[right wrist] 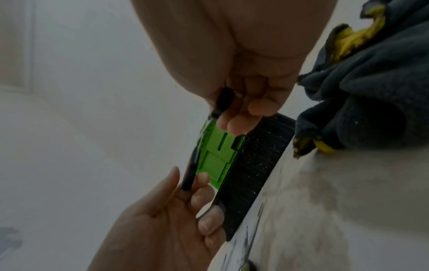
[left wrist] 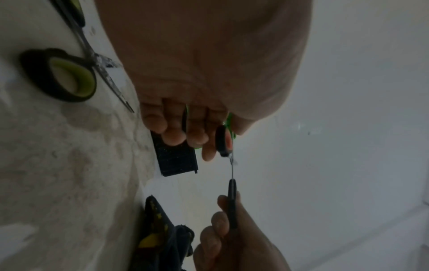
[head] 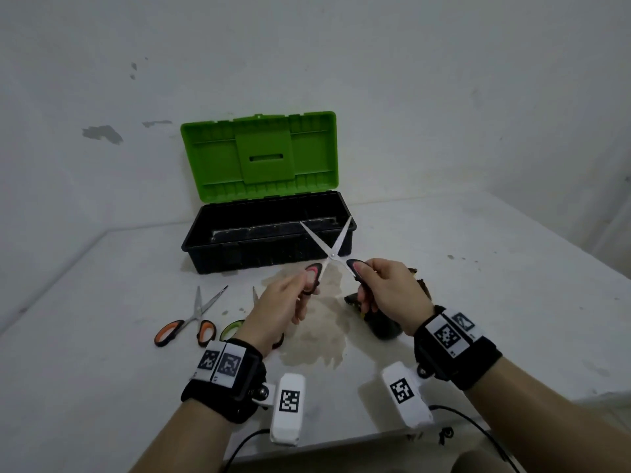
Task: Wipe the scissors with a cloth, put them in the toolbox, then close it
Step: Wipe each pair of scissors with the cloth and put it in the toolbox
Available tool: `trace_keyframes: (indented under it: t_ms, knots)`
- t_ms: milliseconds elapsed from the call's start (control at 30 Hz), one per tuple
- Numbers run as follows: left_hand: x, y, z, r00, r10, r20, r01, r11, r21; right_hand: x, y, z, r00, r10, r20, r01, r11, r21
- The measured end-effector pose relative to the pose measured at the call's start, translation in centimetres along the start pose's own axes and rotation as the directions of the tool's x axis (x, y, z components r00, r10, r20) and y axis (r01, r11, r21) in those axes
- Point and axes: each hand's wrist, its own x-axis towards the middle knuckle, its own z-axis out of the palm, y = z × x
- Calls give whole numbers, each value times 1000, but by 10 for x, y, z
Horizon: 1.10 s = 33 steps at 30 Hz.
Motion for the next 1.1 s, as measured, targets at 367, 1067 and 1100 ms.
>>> trace_keyframes:
  t_ms: [367, 1067, 1100]
  knots:
    - [-7, 10, 14, 996, 9, 94, -7, 1000, -26, -2, -8, 32, 985, -159, -72, 141, 968, -210]
    - [4, 19, 20, 994, 108, 5, -104, 939, 327, 13, -10, 25, 985, -145, -95, 123, 970, -208]
    - [4, 20, 21, 993, 114, 24, -115, 924, 364, 13, -11, 25, 989, -120, -83, 101, 974, -203]
